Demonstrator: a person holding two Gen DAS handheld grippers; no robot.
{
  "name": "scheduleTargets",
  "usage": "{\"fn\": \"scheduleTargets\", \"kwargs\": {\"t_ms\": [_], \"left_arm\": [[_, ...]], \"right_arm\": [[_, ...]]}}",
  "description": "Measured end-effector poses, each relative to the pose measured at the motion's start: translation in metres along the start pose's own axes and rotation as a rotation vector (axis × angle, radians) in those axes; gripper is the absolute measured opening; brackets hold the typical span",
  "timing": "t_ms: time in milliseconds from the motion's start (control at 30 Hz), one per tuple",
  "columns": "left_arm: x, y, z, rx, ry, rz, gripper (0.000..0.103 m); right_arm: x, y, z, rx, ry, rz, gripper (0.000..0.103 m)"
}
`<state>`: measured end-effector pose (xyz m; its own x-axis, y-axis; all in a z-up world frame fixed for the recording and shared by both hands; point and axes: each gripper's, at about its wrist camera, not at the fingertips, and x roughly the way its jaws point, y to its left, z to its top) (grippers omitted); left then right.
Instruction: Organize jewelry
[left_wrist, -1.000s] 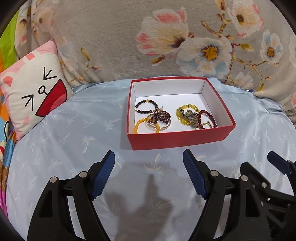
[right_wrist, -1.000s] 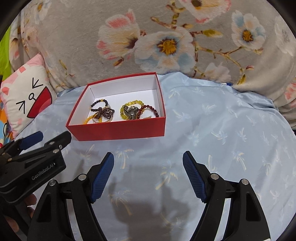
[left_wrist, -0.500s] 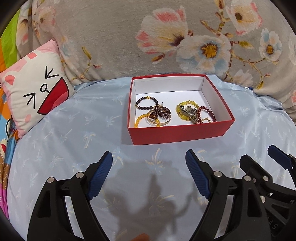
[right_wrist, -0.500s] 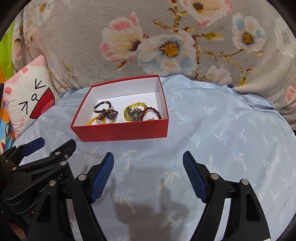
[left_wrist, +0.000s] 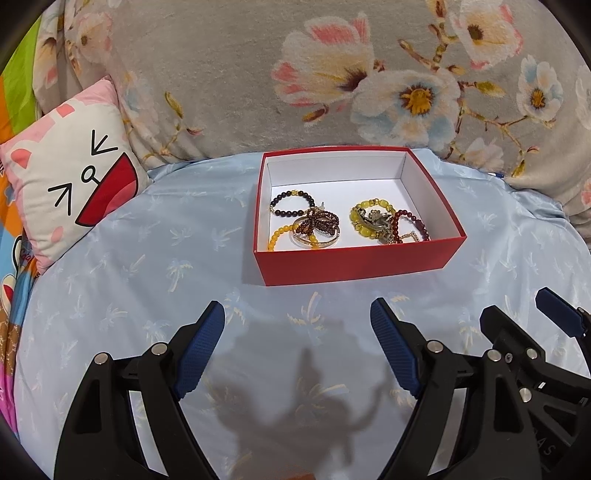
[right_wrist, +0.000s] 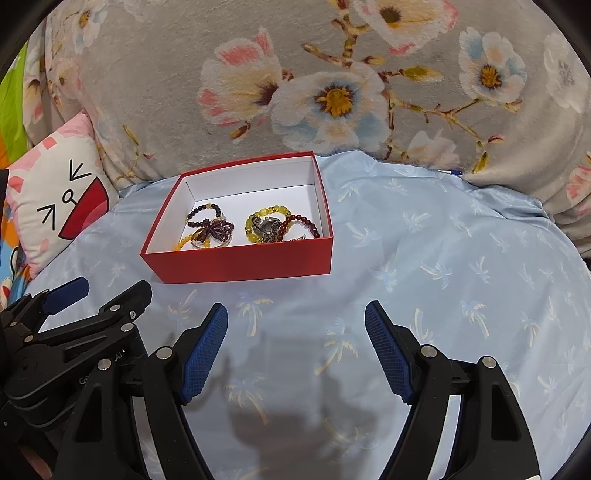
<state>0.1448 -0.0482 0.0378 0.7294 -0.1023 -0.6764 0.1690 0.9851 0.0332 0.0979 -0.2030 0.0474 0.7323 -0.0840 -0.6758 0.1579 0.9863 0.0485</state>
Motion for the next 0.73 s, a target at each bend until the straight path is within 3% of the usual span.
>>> {"fn": "scheduleTargets", "kwargs": {"t_ms": [433, 733], "left_arm": [[-0.0035, -0.0039, -0.0023, 0.016, -0.013, 0.039, 0.077], [-0.0023, -0.0019, -0.0021, 0.007, -0.001, 0.023, 0.077]], "right_arm": [[-0.0027, 0.0017, -0.0013, -0.001, -0.005, -0.009, 0.073], [-0.0036, 0.0032, -0.0032, -0.003, -0.008, -0.011, 0.073]]}}
